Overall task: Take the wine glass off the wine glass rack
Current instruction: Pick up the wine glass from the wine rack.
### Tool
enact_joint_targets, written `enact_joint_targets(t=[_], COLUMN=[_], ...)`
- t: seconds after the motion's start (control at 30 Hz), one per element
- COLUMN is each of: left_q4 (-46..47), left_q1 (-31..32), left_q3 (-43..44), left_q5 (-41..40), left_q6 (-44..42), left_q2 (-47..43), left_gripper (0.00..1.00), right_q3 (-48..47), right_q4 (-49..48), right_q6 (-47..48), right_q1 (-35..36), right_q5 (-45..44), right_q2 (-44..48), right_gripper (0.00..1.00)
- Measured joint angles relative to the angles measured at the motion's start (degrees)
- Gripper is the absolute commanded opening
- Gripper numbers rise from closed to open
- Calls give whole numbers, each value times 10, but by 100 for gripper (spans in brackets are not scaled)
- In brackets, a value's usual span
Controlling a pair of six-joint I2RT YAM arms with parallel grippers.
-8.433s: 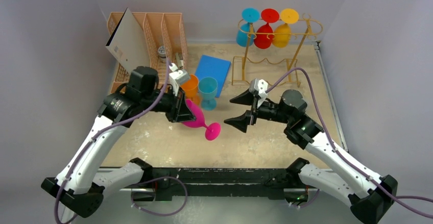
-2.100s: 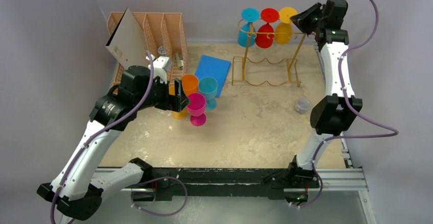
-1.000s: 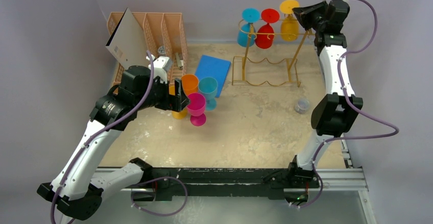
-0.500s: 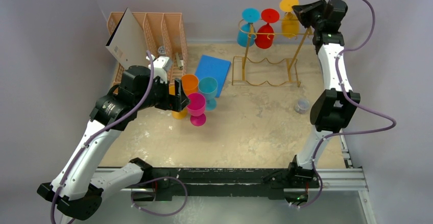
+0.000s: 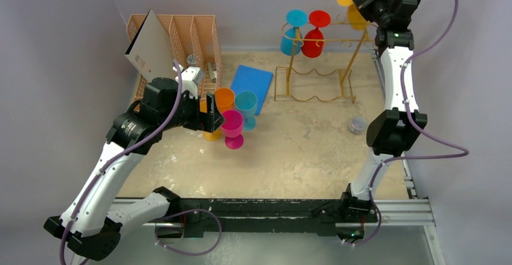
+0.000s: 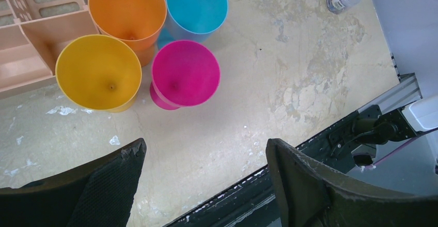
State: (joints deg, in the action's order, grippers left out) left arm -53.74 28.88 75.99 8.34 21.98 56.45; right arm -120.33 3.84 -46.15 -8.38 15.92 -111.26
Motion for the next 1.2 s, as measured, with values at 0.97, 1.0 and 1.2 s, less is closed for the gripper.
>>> enact_joint_targets(t=[0.97, 1.0, 1.2], left_q4=[0, 0, 0], left_q1=[0, 0, 0], left_q3=[-17, -18, -18], left_q5=[4, 4, 5], left_q6=[0, 0, 0], left_q2=[-1, -1, -1], left_gripper=[84, 84, 84], right_q3=[111, 118, 155], right_q4=[58, 58, 62], right_q6=[201, 202, 210], right_q1=[-2, -2, -3], right_q5=[-131, -140, -181], right_q2=[129, 132, 157], right_gripper=[0, 0, 0])
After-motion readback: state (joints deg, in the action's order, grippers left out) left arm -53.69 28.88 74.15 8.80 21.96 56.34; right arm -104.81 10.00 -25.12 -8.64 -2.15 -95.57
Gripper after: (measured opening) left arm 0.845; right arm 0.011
